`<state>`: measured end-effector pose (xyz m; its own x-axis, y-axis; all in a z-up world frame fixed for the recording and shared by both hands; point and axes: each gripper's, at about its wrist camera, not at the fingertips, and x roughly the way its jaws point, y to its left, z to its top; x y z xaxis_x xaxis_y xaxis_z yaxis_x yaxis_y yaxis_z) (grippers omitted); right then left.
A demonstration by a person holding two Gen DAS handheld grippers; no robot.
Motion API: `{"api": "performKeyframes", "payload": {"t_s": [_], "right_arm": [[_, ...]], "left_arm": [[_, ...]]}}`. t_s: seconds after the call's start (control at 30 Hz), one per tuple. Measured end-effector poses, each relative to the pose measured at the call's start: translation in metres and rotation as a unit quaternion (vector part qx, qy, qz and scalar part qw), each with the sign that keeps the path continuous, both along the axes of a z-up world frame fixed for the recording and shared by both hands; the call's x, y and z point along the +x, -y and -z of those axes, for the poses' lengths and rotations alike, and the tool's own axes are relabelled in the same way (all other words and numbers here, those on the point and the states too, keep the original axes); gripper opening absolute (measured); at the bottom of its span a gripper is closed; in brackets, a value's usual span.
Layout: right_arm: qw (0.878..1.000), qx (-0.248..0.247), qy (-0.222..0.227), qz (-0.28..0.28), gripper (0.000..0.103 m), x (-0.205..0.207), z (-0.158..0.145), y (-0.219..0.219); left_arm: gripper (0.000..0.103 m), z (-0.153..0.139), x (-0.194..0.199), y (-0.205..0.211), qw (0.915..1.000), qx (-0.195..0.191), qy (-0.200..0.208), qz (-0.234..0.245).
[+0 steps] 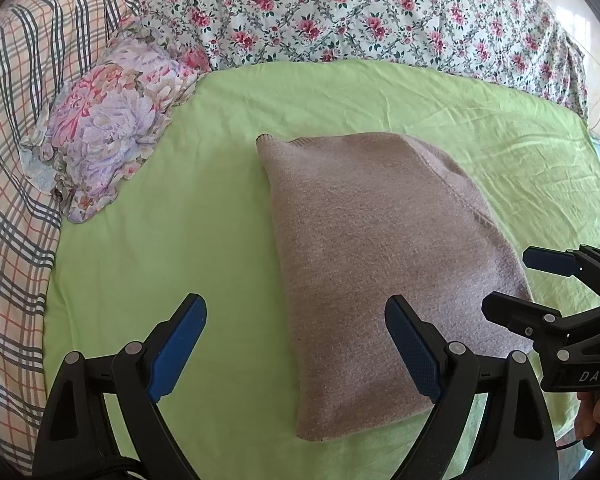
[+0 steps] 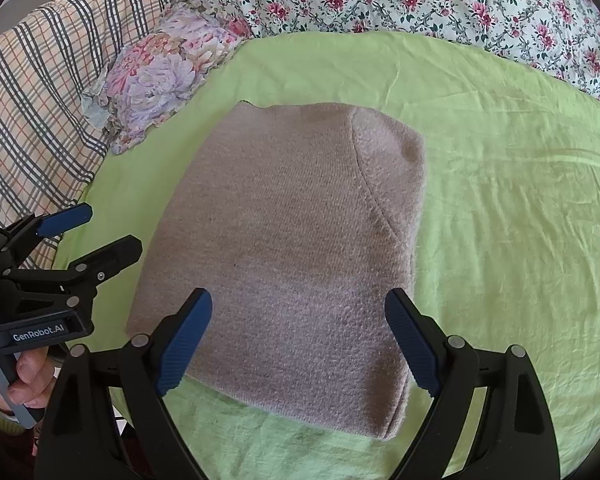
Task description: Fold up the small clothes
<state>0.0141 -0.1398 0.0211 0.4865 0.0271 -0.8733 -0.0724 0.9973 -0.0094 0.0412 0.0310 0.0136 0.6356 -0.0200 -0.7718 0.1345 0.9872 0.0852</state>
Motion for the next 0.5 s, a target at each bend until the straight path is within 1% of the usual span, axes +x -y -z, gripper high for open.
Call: {"api": "performKeyframes", "payload": {"t_s": [0.5], "right_arm": [[1.0,0.003,0.001,0.0,0.089,0.0051,-0.0039,0.0029]], "left_arm": [[0.091,0.0004,0.0033,0.0027,1.0,0.0,-0.002,0.002]]}}
